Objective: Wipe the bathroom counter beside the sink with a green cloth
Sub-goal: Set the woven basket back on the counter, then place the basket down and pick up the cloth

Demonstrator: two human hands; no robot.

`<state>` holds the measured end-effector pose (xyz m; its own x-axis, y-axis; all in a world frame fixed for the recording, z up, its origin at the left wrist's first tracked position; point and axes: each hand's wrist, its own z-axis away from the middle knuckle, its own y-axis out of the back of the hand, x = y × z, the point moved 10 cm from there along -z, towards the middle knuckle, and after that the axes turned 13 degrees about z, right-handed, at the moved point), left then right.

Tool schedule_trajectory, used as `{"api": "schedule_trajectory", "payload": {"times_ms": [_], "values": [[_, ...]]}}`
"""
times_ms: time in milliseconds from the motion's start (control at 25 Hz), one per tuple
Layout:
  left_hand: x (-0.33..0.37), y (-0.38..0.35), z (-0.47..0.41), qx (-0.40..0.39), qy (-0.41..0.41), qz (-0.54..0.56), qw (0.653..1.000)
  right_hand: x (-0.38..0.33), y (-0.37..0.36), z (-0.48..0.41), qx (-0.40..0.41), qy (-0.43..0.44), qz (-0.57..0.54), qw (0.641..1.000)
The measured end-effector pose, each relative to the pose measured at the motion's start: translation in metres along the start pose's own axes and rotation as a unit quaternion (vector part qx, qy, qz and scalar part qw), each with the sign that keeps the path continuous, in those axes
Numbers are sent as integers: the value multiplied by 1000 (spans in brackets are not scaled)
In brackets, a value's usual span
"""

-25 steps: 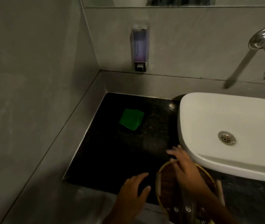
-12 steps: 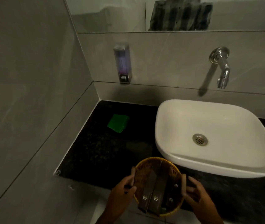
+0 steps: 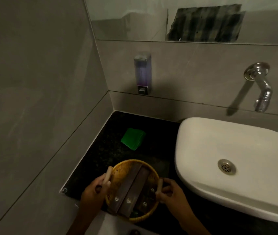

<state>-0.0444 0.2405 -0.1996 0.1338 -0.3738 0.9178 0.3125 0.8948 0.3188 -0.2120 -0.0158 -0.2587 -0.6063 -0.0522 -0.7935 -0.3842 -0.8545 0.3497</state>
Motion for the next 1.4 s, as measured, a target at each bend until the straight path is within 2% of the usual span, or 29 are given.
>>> {"api": "schedule_trajectory", "payload": {"times_ms": [120, 240, 320, 400, 520, 600, 720, 800, 840, 960, 1040, 1120, 1200, 1320, 1400], "values": [[10, 1, -8, 25, -1, 2, 1000, -17, -7, -5, -29, 14, 1, 999], [21, -13, -17, 8, 25, 15, 1000, -31, 14, -7, -18, -2, 62, 998], [31, -19, -26, -1, 19, 28, 999, -54, 44, -21, 24, -2, 94, 995], [35, -15, -36, 0, 12, 44, 999, -99, 67, -52, 92, 41, 102, 990], [32, 2, -56, 13, 21, 68, 997, -168, 47, -127, 118, 69, 110, 984], [19, 12, -60, 23, 46, 87, 995, -190, 9, -184, 93, 27, 69, 993], [4, 27, -65, 36, 105, 119, 987, -176, -44, -228, 55, -78, -4, 995], [-33, 62, -139, 27, 156, 115, 981, -172, -107, -294, 70, -151, -45, 985], [-29, 62, -138, 29, 157, 96, 982, -171, -108, -290, 58, -161, -53, 984], [3, 79, -139, 118, 94, -44, 988, -185, -112, -278, 17, -116, -68, 991], [32, 68, -128, 141, 35, -48, 988, -188, -96, -247, -4, -89, -117, 989], [64, 31, -122, 93, -3, -22, 995, -183, -67, -204, -50, -57, -143, 987], [77, -3, -132, 2, 19, 37, 999, -179, -53, -172, -53, -43, -173, 983], [97, -68, -133, -139, 78, 198, 967, -190, -21, -130, -29, 11, -255, 966], [120, -87, -132, -161, 37, 243, 956, -216, 4, -114, 13, 60, -253, 966]]}}
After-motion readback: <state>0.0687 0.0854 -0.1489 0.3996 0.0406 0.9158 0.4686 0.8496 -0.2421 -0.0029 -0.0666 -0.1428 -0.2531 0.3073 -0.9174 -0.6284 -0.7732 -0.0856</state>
